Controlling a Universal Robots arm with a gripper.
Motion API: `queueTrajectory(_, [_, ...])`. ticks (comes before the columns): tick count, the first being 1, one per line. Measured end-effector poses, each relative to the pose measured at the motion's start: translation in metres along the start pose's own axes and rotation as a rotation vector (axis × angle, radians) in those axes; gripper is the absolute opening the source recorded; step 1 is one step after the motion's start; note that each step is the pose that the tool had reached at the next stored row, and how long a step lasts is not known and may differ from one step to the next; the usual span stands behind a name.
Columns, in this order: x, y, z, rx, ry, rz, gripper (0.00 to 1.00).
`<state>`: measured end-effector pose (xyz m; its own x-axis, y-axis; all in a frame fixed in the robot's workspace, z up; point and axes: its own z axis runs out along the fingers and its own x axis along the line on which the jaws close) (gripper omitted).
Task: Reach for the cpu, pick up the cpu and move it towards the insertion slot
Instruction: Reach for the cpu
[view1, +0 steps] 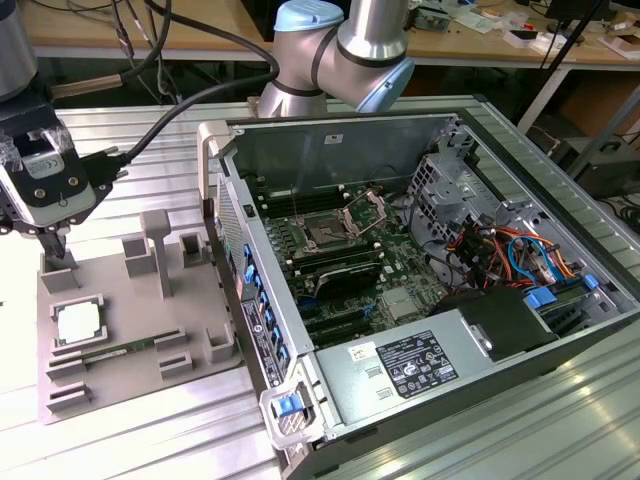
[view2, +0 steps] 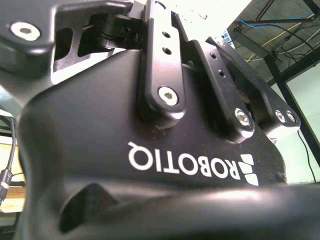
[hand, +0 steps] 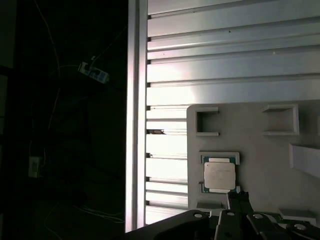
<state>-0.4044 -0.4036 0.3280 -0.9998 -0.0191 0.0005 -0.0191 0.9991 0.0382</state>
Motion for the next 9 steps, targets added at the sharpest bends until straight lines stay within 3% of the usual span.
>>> queueTrajectory(9, [0.0,-0.0001,0.002,0.0,0.0,0.0,0.11])
